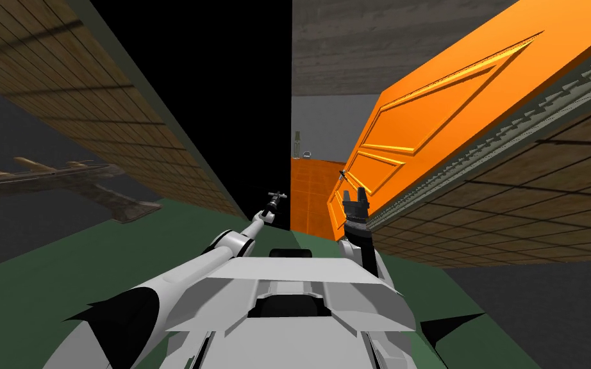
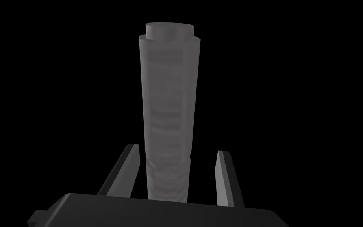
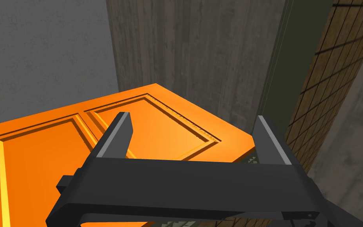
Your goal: Push the door open
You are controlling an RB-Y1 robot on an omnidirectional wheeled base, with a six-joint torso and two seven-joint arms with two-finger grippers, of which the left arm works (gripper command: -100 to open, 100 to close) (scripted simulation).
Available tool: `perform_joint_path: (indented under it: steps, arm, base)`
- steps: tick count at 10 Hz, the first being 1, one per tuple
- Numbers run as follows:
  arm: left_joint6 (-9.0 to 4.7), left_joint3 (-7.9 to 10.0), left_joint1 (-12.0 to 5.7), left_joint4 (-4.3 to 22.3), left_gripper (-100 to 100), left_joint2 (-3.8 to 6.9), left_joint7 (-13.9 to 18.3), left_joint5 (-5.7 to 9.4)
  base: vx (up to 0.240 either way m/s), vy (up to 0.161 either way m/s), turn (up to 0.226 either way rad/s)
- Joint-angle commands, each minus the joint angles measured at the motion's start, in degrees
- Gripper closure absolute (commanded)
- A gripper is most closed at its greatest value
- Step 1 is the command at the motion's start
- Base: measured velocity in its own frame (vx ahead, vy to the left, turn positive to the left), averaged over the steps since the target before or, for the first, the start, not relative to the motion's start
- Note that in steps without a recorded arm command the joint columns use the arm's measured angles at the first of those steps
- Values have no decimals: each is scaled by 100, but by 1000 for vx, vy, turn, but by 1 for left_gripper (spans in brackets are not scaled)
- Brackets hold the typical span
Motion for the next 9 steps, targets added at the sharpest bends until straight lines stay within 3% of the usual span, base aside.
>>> perform_joint_path:
  steps: [1, 5, 9]
  arm:
    - [0, -1, 3, 0, 100, 0, 1, 0]
    - [0, -1, 3, 0, 100, 0, 1, 0]
    - [-1, 176, -2, 15, 100, 77, -75, 51]
  base:
    - [-24, 2, -8]
    - [-3, 1, -3]
    - [155, -70, 32]
